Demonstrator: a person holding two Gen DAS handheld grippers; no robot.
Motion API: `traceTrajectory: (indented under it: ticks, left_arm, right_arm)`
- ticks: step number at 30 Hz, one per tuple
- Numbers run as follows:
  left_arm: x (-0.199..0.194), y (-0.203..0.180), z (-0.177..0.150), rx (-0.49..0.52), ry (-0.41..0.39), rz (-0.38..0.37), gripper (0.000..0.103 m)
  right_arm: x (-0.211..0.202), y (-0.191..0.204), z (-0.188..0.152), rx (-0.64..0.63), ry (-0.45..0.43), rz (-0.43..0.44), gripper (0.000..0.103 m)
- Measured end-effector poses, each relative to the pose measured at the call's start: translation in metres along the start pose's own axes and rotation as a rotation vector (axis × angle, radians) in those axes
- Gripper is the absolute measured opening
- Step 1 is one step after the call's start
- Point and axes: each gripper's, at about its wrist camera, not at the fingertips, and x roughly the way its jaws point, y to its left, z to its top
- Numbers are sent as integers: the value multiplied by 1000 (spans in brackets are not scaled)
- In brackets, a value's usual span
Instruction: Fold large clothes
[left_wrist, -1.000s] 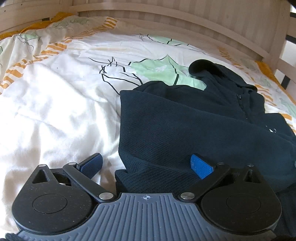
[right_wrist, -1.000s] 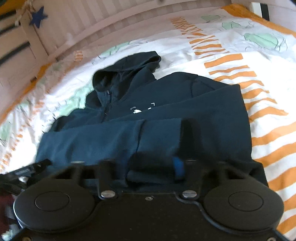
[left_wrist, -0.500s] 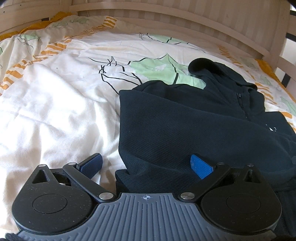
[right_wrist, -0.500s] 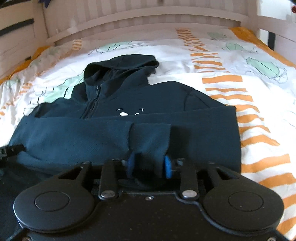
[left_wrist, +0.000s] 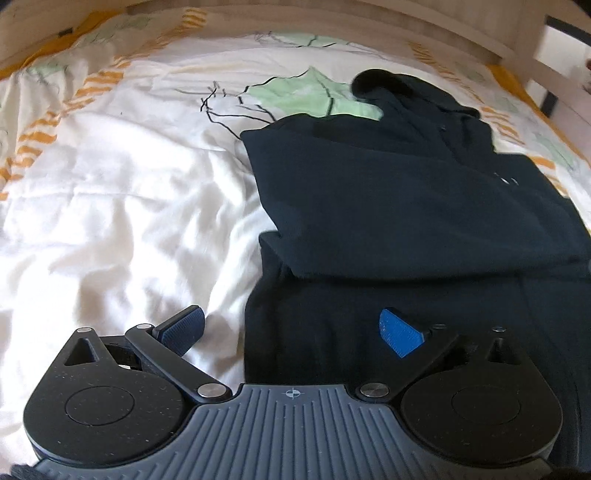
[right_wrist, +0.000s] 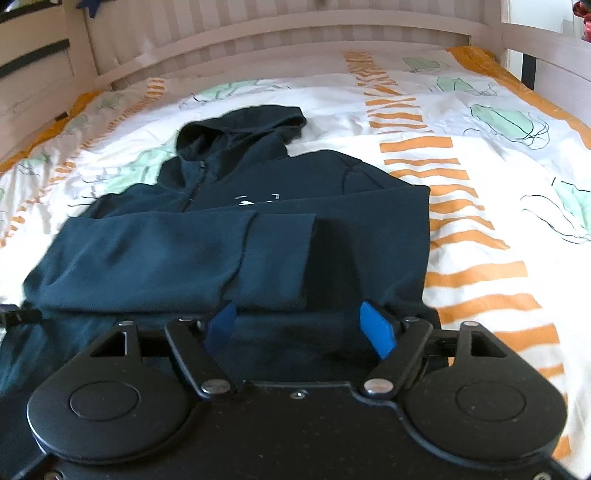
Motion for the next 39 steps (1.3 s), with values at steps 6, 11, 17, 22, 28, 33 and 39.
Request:
traceTrajectory:
  ticks: [6,11,17,22,28,33,39]
  left_arm:
    - [-28,4,24,-56,-63,-63,103]
    - [-33,-10,80,-19,-140,-82,103]
    - [-7,-38,137,25,-204,-76,103]
    - [37,-57,170,86,-239,-51,102]
    - [93,-80,197,193,-252,-12,86]
    - [144,-94,214,257,-244,20,85]
    - [183,-101,231,274,-244,43,85]
  right_arm:
    - [-16,2,11,6,21,72,90]
    - [-7,1,51,62,32,122,98]
    - [30,5,106,76,38,101,102]
    - [73,6,136,8,-42,99,99]
    - [140,-5,166,18,-52,113,63]
    - [187,-9,180,-67,-58,67,63]
    - [224,-21,192,-37,-48,64,63]
